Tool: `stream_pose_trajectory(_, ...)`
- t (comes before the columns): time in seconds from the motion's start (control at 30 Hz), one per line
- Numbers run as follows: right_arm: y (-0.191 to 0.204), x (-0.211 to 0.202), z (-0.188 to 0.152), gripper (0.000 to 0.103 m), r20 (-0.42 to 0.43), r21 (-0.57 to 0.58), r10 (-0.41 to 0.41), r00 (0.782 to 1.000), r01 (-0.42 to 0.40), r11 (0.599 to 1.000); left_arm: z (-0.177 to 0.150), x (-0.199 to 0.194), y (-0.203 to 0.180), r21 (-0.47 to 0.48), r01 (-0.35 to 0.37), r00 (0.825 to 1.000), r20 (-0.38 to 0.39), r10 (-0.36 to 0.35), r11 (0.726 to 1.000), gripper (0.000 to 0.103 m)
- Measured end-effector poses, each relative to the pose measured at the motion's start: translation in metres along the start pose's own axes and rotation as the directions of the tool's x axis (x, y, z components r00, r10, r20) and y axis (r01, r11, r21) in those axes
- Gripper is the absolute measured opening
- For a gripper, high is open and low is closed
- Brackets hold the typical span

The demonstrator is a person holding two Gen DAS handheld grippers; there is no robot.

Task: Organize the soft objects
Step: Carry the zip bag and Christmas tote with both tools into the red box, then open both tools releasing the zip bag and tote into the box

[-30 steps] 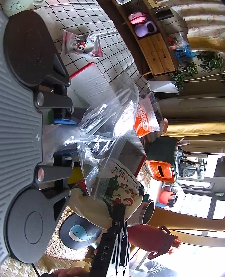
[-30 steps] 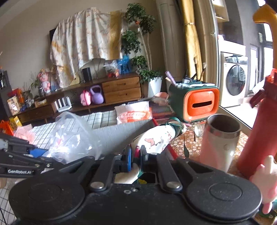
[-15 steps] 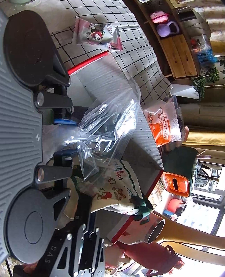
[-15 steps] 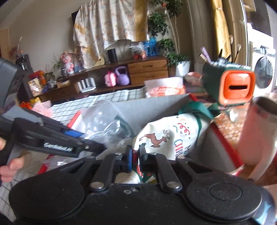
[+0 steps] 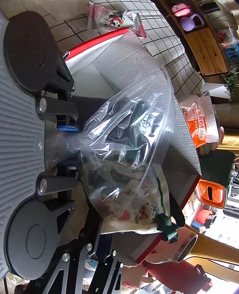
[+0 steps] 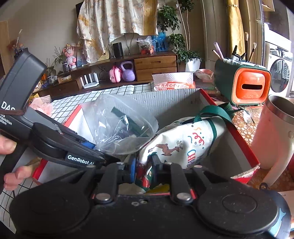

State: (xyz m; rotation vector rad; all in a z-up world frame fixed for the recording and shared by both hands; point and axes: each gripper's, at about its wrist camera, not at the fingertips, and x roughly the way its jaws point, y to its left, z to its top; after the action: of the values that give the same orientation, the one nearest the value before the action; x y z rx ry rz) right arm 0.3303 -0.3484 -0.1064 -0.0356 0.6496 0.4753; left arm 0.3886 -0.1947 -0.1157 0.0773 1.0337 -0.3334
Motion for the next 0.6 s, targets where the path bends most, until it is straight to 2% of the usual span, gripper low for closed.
stream_pose_trajectory(0.17,-0.001,-0.003,0.001,0.024,-0.004,0.0,-0.013,1.0,0.013,1.0,-0.002,-0.005,-0.001,-0.001,-0.006,1.0,0.003,0.006,1.0,0.028)
stream_pose_trajectory(0.23,-0.001,-0.004,0.002,0.033,-0.008,0.003,-0.014,1.0,0.014,1.0,-0.003,-0.009,-0.004,0.013,-0.016,1.0,0.009,0.016,1.0,0.028)
stream_pose_trajectory(0.27,-0.001,-0.005,0.002,0.034,-0.01,0.007,-0.016,1.0,0.016,1.0,-0.004,-0.011,-0.005,0.021,-0.018,1.0,0.012,0.018,1.0,0.029)
stream_pose_trajectory(0.37,0.0,-0.009,0.003,0.038,-0.011,0.007,-0.02,1.0,0.02,1.0,-0.007,-0.018,-0.008,0.031,-0.027,0.999,0.032,0.026,0.999,0.034)
stream_pose_trajectory(0.4,-0.001,-0.009,0.003,0.039,-0.013,0.006,-0.025,1.0,0.025,1.0,-0.007,-0.021,-0.008,0.028,-0.029,0.999,0.04,0.028,0.999,0.043)
stream_pose_trajectory(0.43,0.0,-0.011,0.004,0.042,-0.013,0.006,-0.032,0.999,0.032,0.999,-0.008,-0.025,-0.008,0.023,-0.029,0.998,0.051,0.028,0.999,0.058)
stream_pose_trajectory(0.47,0.0,-0.013,0.004,0.043,-0.014,0.008,-0.038,0.999,0.039,0.999,-0.008,-0.03,-0.007,0.018,-0.028,0.997,0.069,0.027,0.999,0.064)
stream_pose_trajectory(0.5,0.0,-0.014,0.005,0.044,-0.016,0.013,-0.043,0.999,0.043,0.999,-0.009,-0.034,-0.007,0.014,-0.028,0.996,0.086,0.026,1.0,0.067)
stream_pose_trajectory(0.6,0.001,-0.022,0.005,0.048,-0.015,0.021,-0.052,0.999,0.052,0.998,-0.011,-0.046,-0.007,0.011,-0.03,0.994,0.107,0.029,0.999,0.067)
